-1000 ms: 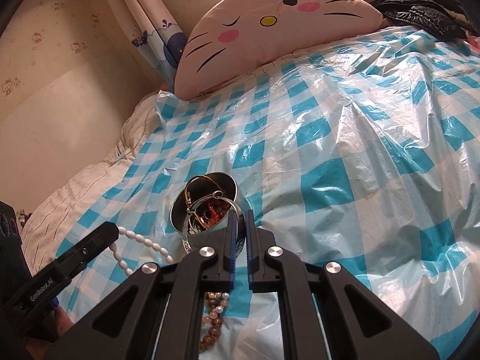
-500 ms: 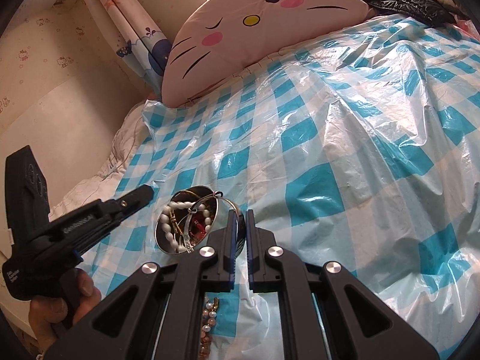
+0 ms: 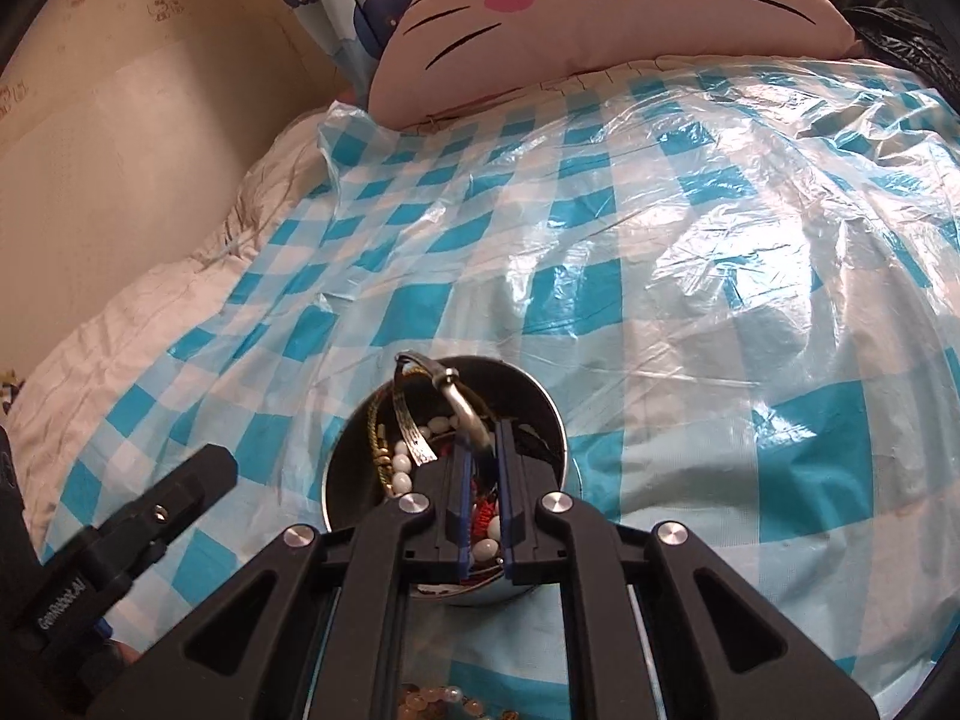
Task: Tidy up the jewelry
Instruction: 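Drop the white bead bracelet into the tin with the left tool while the right tool drops the bangle in, then move both tools back to the brown and pink bead bracelets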
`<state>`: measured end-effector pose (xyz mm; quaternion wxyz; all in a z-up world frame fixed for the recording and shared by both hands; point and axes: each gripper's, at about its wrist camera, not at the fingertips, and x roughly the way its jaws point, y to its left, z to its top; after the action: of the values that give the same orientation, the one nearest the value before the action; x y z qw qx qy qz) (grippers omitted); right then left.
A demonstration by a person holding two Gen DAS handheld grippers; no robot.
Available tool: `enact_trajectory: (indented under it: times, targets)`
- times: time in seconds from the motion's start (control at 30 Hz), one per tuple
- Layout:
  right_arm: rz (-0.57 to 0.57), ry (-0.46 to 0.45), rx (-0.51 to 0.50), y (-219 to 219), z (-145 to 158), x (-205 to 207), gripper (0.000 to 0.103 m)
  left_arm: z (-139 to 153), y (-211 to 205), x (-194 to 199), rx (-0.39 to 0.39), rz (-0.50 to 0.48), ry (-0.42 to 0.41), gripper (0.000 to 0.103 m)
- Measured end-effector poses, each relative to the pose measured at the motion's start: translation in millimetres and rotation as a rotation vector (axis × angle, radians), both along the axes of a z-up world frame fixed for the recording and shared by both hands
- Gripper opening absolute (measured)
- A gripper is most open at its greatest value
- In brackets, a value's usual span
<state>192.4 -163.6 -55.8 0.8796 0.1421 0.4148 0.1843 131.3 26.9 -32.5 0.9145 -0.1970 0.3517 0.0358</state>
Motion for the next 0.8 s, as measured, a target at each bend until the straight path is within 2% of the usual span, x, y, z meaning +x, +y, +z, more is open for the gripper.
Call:
enact_trajectory:
  times: [0.1, 0.13, 0.17, 0.2, 0.37, 0.53, 0.7, 0.8]
  targets:
    - [0.013, -0.005, -0.045, 4.2, -1.2, -2.2, 0.013, 0.2, 1.1, -0.8, 0.003, 0.005, -0.004, 0.061]
    - [0.011, -0.019, -0.054, 4.0, 1.5, -3.7, 0.019, 0.9, 1.7, -1.1, 0.007, 0.008, -0.008, 0.063]
    - [0.003, -0.034, -0.062, 2.7, 4.5, -5.6, 0.034, 1.2, 1.1, -2.0, 0.011, 0.011, -0.011, 0.064]
    - [-0.007, -0.053, -0.06, -0.4, 8.0, -8.2, 0.038, 1.2, 1.3, -2.8, 0.013, 0.014, -0.013, 0.066]
    - [-0.09, -0.115, -0.037, -25.5, 22.2, -15.6, 0.043, 0.8, 4.7, -1.4, 0.004, 0.024, -0.007, 0.067]
    - [-0.205, -0.115, -0.008, -57.1, 22.8, -15.1, 0.05, 1.3, 6.0, -0.7, 0.006, 0.023, -0.01, 0.068]
    - [-0.224, -0.092, -0.012, -67.6, 20.9, -20.7, 0.058, 1.6, -8.4, -2.3, 0.079, -0.029, 0.003, 0.07]
    - [-0.219, -0.094, -0.026, -68.6, 23.8, -30.1, 0.064, 3.1, -21.2, -7.4, 0.135, -0.076, 0.009, 0.078]
